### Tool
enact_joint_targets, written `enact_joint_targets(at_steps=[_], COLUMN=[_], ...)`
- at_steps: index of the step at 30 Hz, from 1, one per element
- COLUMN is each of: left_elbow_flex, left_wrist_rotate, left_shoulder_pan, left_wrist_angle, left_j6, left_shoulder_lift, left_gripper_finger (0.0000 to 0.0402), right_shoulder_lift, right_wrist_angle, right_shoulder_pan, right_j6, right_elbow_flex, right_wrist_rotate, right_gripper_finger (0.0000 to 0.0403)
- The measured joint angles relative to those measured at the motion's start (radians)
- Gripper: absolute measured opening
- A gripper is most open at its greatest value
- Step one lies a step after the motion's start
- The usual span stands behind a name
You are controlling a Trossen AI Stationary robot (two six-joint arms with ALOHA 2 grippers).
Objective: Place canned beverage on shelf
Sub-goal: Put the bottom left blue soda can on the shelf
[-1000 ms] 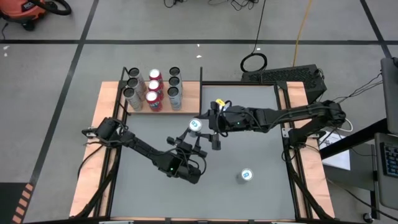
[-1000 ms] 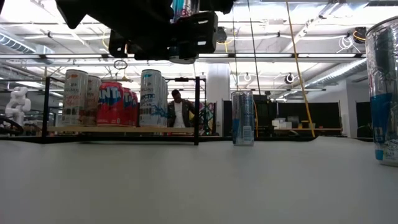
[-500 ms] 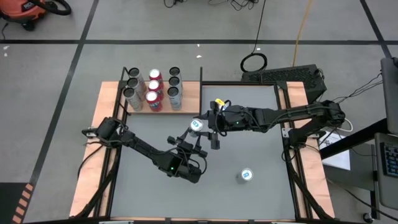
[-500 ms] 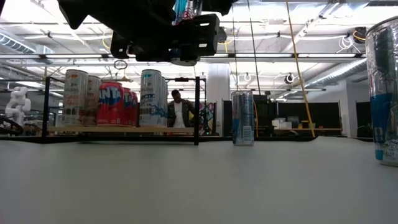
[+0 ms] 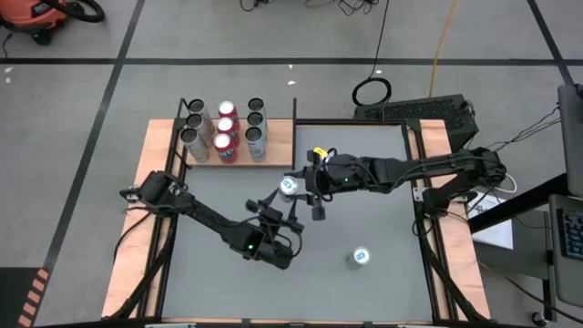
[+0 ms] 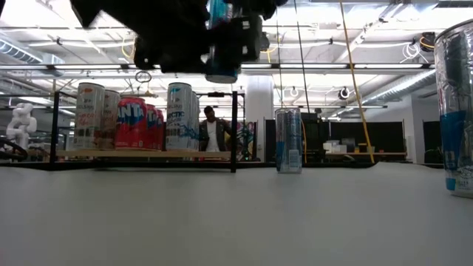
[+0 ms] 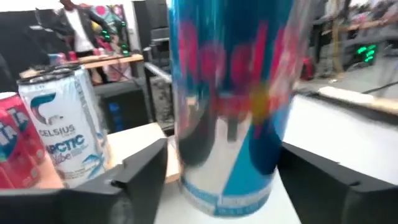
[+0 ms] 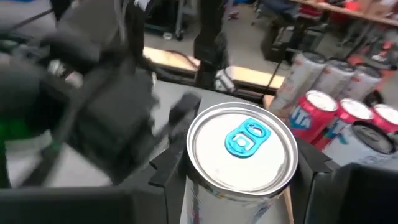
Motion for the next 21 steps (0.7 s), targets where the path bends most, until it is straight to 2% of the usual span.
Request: enact_joint_targets(at_steps=[4,7,13,17,21], left_elbow_flex=[0.001,0.001,0.002,0.002,0.001], left_wrist_rotate=[0.011,0.067,0.294,0.316,0.325], left_shoulder_pan=[-0.033,-0.042,-0.027,-0.02,-0.024], left_wrist_angle=[-0.017,-0.06,-0.208,-0.278,-0.355], left_j6=[0.059,0.132,0.279,0.368,0.369], left_shoulder_lift=[-0.061,-0.138,-0.318,-0.424,-0.527], left_gripper_finger=[0.0341,0.0355,0.0347,0.0334,0.0329], right_shoulder_lift=[-0.021,-0.041,-0.046,-0.041,-0.039], right_wrist_angle=[-0.014,0.001,0.037,0.085,0.083], right_shoulder_pan=[-0.045,-0.099,-0.24,-0.33,-0.399], right_j6=[-0.01,-0.021,-0.032,-0.031,-0.03], right_elbow_flex=[-0.002,-0.001,-0.001,-0.001,0.03], right_wrist_rotate=[-0.082,-0.141,-0.276,-0.337,-0.388], right_gripper_finger=[0.0148,0.0147,0.015,0.015,0.015])
